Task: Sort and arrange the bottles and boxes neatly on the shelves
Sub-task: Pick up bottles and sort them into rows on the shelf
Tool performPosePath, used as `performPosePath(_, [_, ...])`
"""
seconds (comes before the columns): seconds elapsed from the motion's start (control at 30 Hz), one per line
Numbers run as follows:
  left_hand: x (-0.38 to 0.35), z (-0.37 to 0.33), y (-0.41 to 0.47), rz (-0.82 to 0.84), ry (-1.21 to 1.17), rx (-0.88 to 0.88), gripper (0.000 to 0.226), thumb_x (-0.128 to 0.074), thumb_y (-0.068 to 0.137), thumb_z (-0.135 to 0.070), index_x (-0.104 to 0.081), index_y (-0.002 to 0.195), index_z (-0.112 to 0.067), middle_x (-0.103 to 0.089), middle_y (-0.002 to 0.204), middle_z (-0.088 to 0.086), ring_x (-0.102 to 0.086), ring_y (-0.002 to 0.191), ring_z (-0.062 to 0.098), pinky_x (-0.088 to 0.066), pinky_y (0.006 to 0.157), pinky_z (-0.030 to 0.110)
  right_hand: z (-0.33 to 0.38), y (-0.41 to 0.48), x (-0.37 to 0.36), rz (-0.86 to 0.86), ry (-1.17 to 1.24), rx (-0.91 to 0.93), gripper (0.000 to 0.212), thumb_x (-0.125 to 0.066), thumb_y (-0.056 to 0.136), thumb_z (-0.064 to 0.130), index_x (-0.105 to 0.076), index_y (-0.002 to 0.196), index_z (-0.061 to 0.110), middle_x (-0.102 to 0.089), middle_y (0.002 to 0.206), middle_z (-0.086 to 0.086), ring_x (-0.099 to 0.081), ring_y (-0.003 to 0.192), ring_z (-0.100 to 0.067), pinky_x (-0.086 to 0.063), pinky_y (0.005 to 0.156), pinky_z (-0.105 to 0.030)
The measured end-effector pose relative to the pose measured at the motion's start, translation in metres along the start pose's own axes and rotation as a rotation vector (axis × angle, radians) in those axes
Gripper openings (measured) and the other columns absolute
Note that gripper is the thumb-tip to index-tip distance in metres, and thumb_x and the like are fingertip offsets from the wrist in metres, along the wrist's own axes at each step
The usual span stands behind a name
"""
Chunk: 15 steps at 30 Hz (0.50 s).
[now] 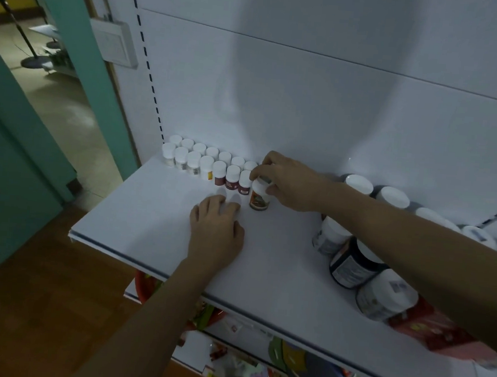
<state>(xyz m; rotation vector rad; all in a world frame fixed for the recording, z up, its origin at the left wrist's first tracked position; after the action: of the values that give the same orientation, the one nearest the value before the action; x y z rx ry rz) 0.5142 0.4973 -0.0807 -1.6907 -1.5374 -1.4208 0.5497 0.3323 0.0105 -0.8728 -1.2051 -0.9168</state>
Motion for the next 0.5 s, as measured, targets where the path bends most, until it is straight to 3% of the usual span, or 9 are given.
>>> performPosePath(0.17, [-0.001,-0.001,0.001,0.006,0.004,0.015,0.041,-0.062,0.087,-0.015,-0.066,0.127,-0.012,-0.055,0.135,0.017,-0.046,0.132,0.037,-0.031,0.110,0.050,0.003,-0.003,0.001,-0.018,0.012,-0.018,0.046,-0.064,0.094,0.012,-0.058,0.139,0.018,-0.046,0.128,-0.009,-0.058,0.106,-0.031,-0.048,0.093,-0.044])
performPosePath(0.33, [0.001,0.001,0.001,0.031,0.025,0.018,0.039,-0.059,0.090,-0.019,-0.065,0.129,-0.016,-0.053,0.138,0.013,-0.044,0.133,0.033,-0.030,0.111,0.047,0.012,-0.020,0.009,-0.046,-0.011,0.014,0.058,-0.066,0.094,0.018,-0.045,0.148,0.018,-0.041,0.134,-0.013,-0.060,0.103,-0.033,-0.051,0.085,-0.044])
performPosePath(0.43, [0.005,-0.002,0.001,0.068,0.002,-0.005,0.031,-0.060,0.090,-0.020,-0.067,0.121,-0.021,-0.056,0.128,0.006,-0.050,0.121,0.030,-0.039,0.102,0.047,0.007,-0.044,0.019,-0.054,-0.031,0.008,0.057,-0.066,0.095,0.026,-0.043,0.148,0.021,-0.042,0.136,-0.013,-0.059,0.102,-0.030,-0.044,0.075,-0.033])
performPosePath(0.5, [0.008,-0.005,-0.002,0.071,-0.026,-0.042,0.029,-0.062,0.088,-0.016,-0.069,0.116,-0.019,-0.057,0.124,0.007,-0.052,0.115,0.033,-0.044,0.095,0.048,-0.006,-0.067,0.027,-0.011,-0.066,-0.050,0.053,-0.063,0.097,0.032,-0.044,0.146,0.024,-0.044,0.135,-0.009,-0.055,0.110,-0.029,-0.047,0.083,-0.036])
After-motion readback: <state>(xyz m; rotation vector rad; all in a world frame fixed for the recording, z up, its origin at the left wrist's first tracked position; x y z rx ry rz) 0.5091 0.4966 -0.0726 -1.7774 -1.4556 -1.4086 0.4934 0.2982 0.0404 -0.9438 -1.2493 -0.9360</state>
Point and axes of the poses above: each hand's wrist, its own y-axis towards the middle knuckle, its own x-axis out of the back of the hand, z = x × y, the point moved 5 cm from there along y, towards the middle knuckle
